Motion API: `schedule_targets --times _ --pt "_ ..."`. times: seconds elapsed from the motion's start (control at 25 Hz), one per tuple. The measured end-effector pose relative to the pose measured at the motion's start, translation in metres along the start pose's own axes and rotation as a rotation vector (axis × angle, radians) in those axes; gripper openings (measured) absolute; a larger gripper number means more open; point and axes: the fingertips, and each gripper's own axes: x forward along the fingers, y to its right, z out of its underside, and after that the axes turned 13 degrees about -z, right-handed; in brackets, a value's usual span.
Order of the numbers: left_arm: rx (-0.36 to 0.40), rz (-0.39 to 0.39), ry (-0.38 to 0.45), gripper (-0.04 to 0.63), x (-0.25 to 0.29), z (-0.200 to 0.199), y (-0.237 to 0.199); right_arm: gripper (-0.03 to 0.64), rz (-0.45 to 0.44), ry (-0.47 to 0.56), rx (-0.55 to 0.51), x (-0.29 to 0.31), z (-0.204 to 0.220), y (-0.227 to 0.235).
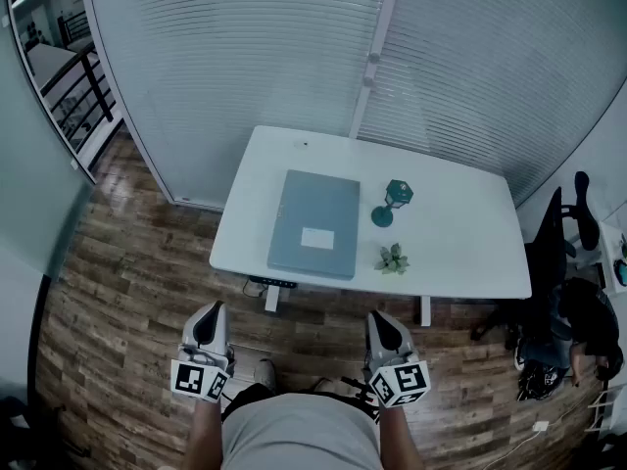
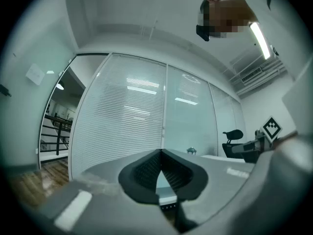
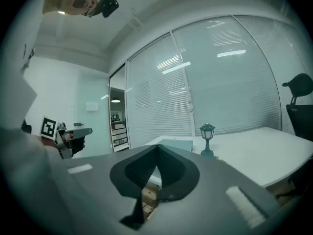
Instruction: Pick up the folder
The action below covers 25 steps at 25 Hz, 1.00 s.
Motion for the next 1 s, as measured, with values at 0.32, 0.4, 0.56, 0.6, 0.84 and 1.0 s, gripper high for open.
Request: schedule_targets --times 0.32,0.4,0.56,0.6,0.84,1.0 --pt "0.002 -0.006 0.001 0.005 0.0 0.002 -0.006 0.002 -0.005 0.009 0.006 0.004 0.003 -0.002" --pt "0.002 -0.007 -0.002 0.005 0.0 0.003 -0.006 0.002 -0.004 0.013 0.009 0.003 0.003 -0.001" --pt "-0.004 -0.006 0.002 0.005 0.003 0.005 -0.007 0.002 0.003 0.009 0.006 0.001 0.003 0.001" --pt "-0.006 -0.005 0.003 0.005 0.003 0.005 -0.007 0.002 0.003 0.008 0.008 0.001 0.004 0.001" --pt "-0.019 0.016 -0.004 0.005 0.008 0.011 -0.004 0.002 0.004 -0.006 0.016 0.009 0.01 0.0" --pt "-0.016 0.038 -0.015 0.005 0.014 0.014 -0.005 0.003 0.016 -0.013 0.019 0.017 0.011 0.001"
